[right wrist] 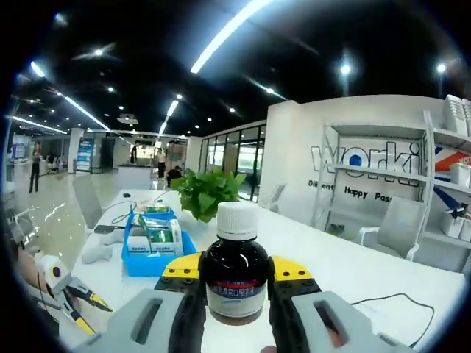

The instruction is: Rotate the medicine bottle to make it face forward pick up the medicine bottle inspect the drug traceability code place the medicine on the table

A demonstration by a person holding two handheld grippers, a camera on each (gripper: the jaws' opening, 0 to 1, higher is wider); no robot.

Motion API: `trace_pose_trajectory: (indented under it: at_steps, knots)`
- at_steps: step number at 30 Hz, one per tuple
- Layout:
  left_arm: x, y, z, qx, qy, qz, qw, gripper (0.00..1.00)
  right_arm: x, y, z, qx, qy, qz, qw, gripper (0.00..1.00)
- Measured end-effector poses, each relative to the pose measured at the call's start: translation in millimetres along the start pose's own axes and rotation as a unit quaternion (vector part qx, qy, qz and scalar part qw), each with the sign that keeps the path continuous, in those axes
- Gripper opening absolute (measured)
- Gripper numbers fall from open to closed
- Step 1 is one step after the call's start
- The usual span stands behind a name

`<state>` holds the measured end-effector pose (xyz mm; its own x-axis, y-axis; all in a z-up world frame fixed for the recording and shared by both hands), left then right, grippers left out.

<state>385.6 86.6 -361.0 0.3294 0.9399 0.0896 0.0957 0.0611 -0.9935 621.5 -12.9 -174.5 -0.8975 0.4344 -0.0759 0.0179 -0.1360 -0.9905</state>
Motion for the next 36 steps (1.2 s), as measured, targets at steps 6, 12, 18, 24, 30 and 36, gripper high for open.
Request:
trace_pose_trajectory:
  at_steps: [6, 12, 18, 24, 30, 36]
  knots:
    - [1.5, 1.9, -1, 0.003, 0.002, 0.000, 1.0000, 0.35, 11, 18.9, -19, -0.002, -0.015, -0.018, 0.9997, 0.28]
    - [-1.9, 0.7, -1, 0.003, 0.002, -0.002, 1.0000, 0.35, 18, 35.2, -33, 0.005, -0.023, -0.024, 0.9994, 0.28]
    - [-2.9, 0.9, -1, 0.004, 0.003, -0.001, 1.0000, 0.35, 25, 51.3, -40, 0.011, -0.033, -0.027, 0.9990, 0.28]
    - [-4.3, 1.2, -1, 0.007, 0.002, -0.003, 1.0000, 0.35, 26, 62.2, -48, 0.015, -0.037, -0.034, 0.9986, 0.28]
    - [-3.8, 1.5, -1, 0.007, 0.002, -0.003, 1.0000, 0.35, 22, 70.2, -54, 0.017, -0.037, -0.039, 0.9984, 0.28]
    - [-4.8, 1.4, -2, 0.008, 0.004, -0.002, 1.0000, 0.35, 21, 71.9, -55, 0.018, -0.040, -0.044, 0.9981, 0.28]
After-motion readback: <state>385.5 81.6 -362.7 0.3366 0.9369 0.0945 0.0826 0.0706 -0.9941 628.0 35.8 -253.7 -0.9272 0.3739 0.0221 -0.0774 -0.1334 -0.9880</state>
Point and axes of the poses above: the point that each gripper's makers call its tool centre point, and the gripper's own axes: z roughly backward along the fingers, x roughly to its left, y roughly out of its underside, the point moved 4 cm from there along z, roughly backward along the fingers, and after that the axes turned 3 degrees about -z, right-handed, at the moved point
